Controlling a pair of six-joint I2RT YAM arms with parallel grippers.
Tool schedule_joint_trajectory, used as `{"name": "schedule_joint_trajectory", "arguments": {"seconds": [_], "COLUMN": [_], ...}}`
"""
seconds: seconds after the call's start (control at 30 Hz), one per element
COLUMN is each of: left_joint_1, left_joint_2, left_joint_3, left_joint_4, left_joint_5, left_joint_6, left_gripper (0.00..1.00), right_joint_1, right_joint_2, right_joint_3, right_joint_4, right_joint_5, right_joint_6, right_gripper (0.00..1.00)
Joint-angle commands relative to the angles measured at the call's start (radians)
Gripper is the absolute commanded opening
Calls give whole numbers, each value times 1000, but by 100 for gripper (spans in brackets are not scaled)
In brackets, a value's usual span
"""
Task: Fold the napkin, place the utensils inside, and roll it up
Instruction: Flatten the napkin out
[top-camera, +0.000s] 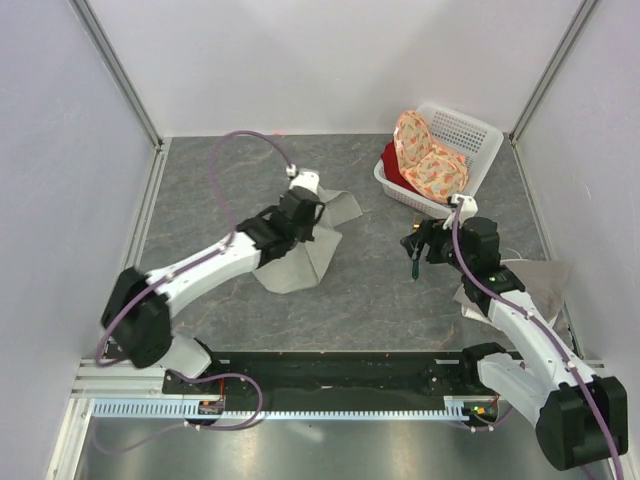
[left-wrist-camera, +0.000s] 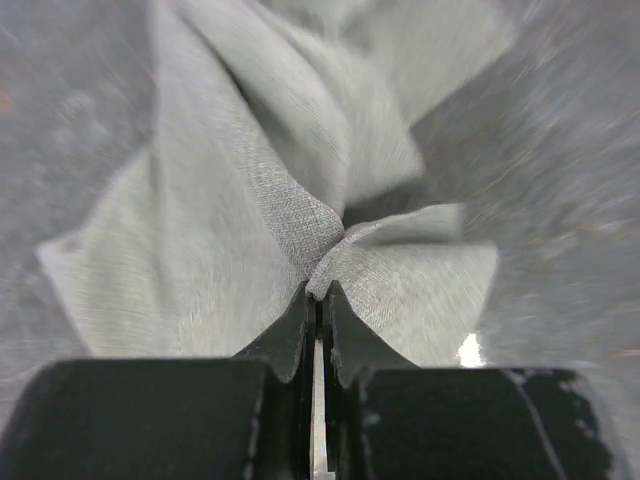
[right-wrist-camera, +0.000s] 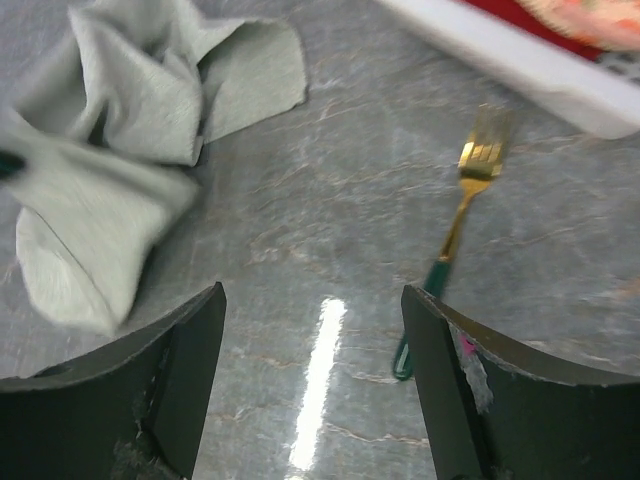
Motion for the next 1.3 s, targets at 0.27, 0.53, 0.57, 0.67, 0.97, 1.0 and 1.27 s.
{"name": "schedule_joint_trajectory", "arguments": {"seconds": [0.27, 0.53, 0.57, 0.67, 0.97, 1.0, 1.27], "left_joint_1": [198, 393, 405, 427, 511, 516, 557], "left_joint_2": [-358, -400, -403, -409, -426, -426, -435], "left_joint_3": [189, 206, 206, 203, 186, 182, 146], "left_joint_4": [-165, -209, -214, -220, -220, -215, -192], "left_joint_5": [266, 472, 477, 488, 469, 466, 492], "left_joint_6": [21, -2, 1, 15, 38, 39, 32], "left_gripper": [2, 2, 2, 2, 2, 2, 2], "right_joint_1": [409, 661, 704, 782, 949, 962, 1025], "right_joint_2": [274, 538, 564, 668, 898, 912, 1045], "right_joint_3": [30, 167, 180, 236, 391, 417, 529], "right_joint_4": [326, 512, 524, 572, 558, 548, 480], "right_joint_5": [96, 128, 134, 148, 254, 271, 384], "right_joint_6": [170, 193, 195, 193, 96, 77, -138], "right_gripper": [79, 79, 79, 79, 79, 79, 82]}}
